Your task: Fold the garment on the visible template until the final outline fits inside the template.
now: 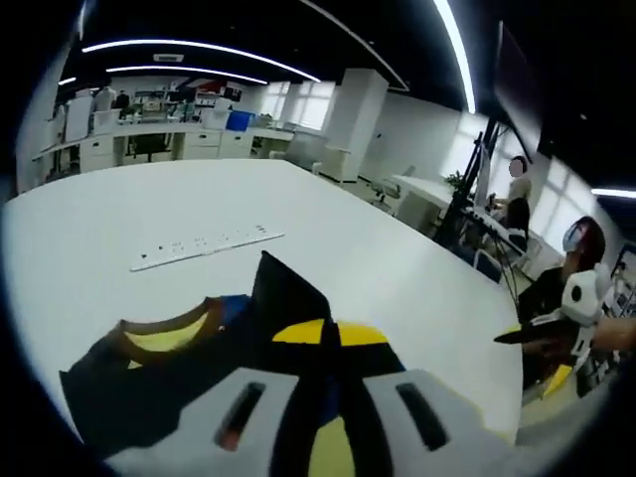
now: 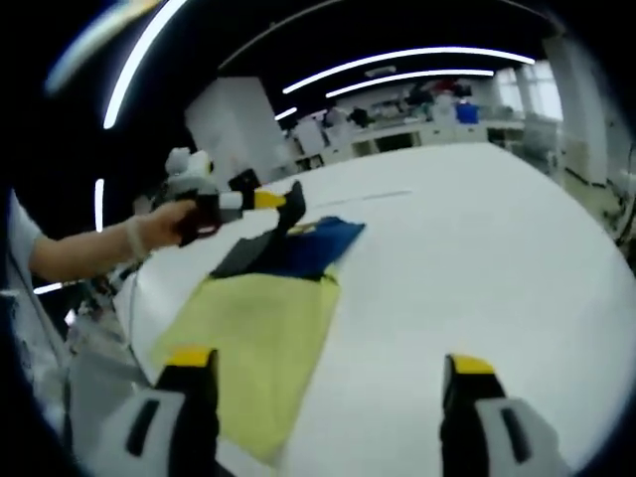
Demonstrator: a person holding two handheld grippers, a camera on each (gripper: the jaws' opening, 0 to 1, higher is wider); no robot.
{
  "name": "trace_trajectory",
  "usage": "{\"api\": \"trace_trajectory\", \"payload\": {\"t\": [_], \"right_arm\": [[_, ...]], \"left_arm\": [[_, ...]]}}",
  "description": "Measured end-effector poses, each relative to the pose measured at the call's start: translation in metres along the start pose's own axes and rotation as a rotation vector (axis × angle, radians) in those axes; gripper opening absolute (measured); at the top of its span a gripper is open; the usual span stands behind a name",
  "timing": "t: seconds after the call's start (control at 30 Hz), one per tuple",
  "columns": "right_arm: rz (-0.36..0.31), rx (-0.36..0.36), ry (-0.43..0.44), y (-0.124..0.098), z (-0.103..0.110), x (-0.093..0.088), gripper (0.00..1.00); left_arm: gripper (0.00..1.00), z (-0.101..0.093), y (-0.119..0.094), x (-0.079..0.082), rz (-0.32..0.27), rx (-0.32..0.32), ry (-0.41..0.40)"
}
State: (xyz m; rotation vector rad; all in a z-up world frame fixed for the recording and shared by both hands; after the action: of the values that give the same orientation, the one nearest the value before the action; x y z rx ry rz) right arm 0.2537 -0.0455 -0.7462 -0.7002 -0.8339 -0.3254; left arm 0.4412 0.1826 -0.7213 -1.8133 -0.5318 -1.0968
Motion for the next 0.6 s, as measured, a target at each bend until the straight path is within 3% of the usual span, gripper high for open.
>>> {"api": "trace_trajectory", "payload": {"t": [0.17, 0.4, 0.47, 0.6], "right_arm": [[0.006, 0.0, 0.005, 0.001, -0.002, -0.004, 0.94], [0.004, 0.007, 0.01, 0.004, -0.001, -0.003, 0.94], [0.008, 0.007, 0.008, 0.006, -0.002, -0.003, 0.94], [0.011, 0.015, 0.005, 0.011, -0.001, -0.002, 0.95]], "left_arm": [[0.0, -0.007, 0.004, -0.016, 0.046, -0.022, 0.016], [0.01, -0.005, 0.009, -0.021, 0.057, -0.033, 0.031], [0.1, -0.005, 0.008, -0.023, 0.061, -0.031, 0.035], [0.4, -0.004, 0.008, -0.026, 0.06, -0.028, 0.044]]}}
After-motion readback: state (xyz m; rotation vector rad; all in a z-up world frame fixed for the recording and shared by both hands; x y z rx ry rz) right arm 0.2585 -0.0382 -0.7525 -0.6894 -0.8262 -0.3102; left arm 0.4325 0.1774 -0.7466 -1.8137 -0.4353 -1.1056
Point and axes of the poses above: the point that each gripper's makers call its tool centre point, and the gripper's own axes: y roughly forward along the fingers, z roughly to its left, x roughly out of its top, the point moved 6 cm from there along -y, roughly backward along the fingers, and after that the axes turned 15 degrees about x, right-handed, at the moved point
